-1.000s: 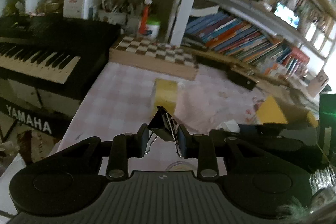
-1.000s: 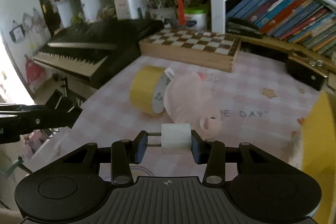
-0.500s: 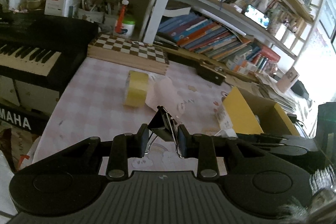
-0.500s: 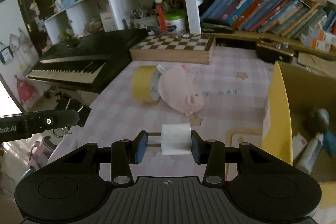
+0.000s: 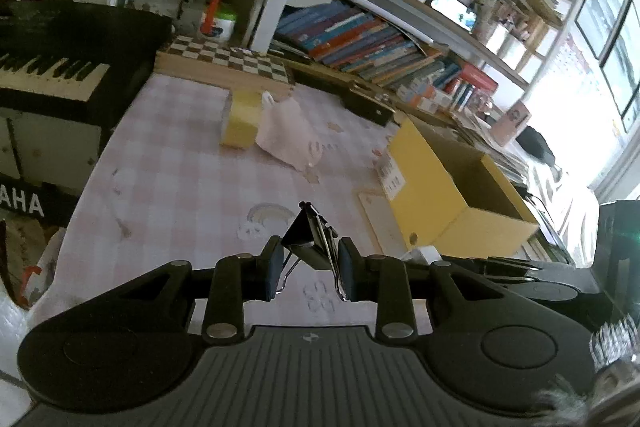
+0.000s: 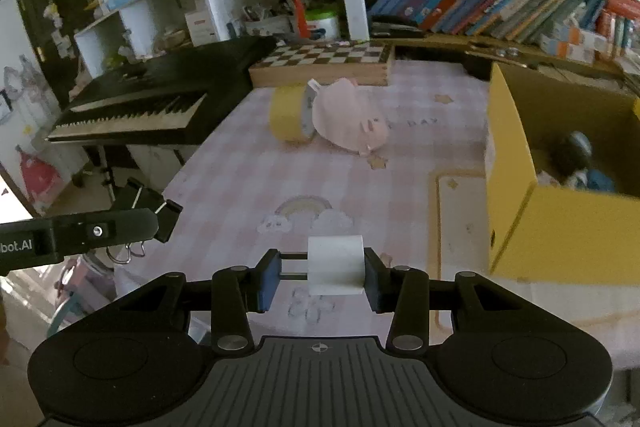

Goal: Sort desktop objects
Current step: 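Carry the binder clip and white plug toward the yellow box with both tools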

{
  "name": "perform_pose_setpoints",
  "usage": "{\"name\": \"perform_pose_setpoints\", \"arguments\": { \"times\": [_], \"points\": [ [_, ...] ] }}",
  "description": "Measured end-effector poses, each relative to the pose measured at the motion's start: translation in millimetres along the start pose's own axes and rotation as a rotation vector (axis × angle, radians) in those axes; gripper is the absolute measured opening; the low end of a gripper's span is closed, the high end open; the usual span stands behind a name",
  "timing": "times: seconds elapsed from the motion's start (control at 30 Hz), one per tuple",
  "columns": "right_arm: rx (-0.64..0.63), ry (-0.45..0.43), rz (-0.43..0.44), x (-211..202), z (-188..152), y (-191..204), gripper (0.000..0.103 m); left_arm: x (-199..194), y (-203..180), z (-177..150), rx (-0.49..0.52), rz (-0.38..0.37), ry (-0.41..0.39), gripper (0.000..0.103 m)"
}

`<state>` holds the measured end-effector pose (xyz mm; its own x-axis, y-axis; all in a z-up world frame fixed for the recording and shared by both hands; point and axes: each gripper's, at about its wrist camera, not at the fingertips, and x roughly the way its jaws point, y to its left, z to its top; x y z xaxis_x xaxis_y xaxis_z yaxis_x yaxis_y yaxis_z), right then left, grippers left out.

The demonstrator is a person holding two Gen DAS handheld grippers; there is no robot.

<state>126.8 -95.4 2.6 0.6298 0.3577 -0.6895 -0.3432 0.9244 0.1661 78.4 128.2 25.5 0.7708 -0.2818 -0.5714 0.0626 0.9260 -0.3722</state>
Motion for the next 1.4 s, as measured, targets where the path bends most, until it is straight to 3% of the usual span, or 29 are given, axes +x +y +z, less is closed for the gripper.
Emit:
{"name": "perform_pose_setpoints", "arguments": {
  "times": [0.37,0.97,1.4],
  "points": [
    [0.106,0.002,-0.085,-35.1,-50.1,7.7,0.042,-19.1,-9.3,-28.3,0.070,-0.094,0.064,0.027],
    [0.293,-0.051,-0.293,-89.2,-92.3,-32.7,0.042,13.4,-69.7,-41.4,0.217,-0.293,0.161,0.027],
    [0.349,-0.042,-0.323,-96.6,-95.0,-77.3,0.042,43.6,-114.0,-41.1,0.256,-0.328,0.206,0.027]
  ]
}}
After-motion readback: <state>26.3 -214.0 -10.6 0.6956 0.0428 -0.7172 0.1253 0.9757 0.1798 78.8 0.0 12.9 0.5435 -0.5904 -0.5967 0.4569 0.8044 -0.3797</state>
